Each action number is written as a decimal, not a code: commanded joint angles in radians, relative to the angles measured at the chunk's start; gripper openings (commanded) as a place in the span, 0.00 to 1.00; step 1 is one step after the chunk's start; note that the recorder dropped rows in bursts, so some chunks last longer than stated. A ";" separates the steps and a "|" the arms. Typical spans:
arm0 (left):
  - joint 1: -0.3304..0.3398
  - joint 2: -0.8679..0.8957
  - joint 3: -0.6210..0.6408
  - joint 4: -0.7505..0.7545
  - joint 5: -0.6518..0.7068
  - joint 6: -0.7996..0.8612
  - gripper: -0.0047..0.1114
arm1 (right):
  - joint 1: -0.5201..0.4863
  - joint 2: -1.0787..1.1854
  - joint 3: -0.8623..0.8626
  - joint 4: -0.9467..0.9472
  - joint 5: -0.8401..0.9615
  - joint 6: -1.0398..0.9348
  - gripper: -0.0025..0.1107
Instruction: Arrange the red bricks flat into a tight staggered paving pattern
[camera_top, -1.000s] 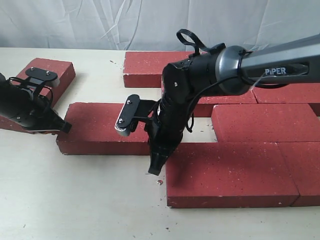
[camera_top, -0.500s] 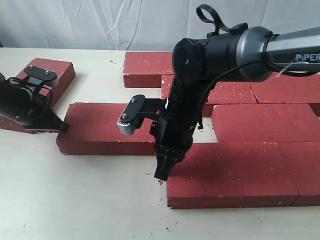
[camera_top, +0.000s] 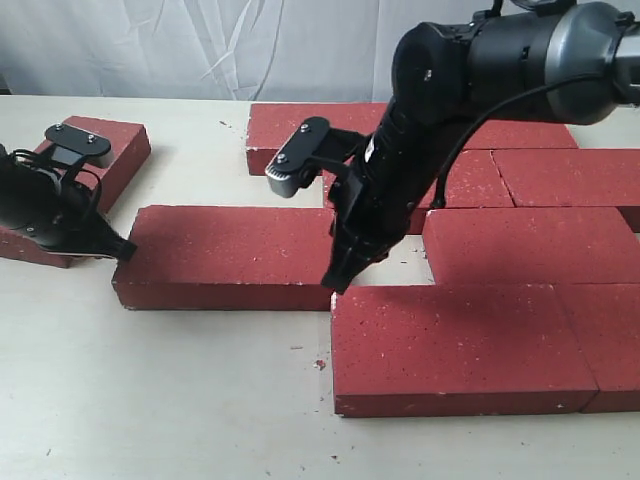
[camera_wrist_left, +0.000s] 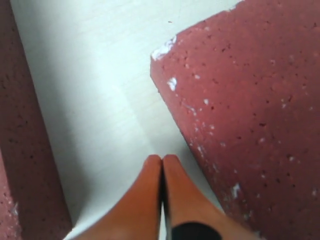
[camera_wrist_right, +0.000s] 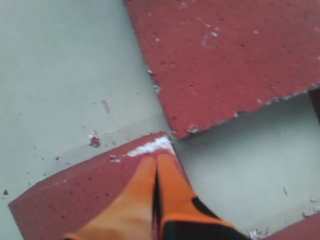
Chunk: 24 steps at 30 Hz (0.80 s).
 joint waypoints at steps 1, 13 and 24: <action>-0.005 -0.009 -0.002 0.009 -0.014 -0.005 0.04 | -0.086 -0.007 0.001 -0.011 -0.006 0.036 0.02; -0.005 -0.009 -0.002 0.043 -0.023 -0.009 0.04 | -0.137 -0.007 0.053 0.003 -0.140 0.039 0.02; -0.005 -0.009 -0.002 0.066 -0.014 -0.039 0.04 | -0.137 0.004 0.083 0.039 -0.183 -0.002 0.02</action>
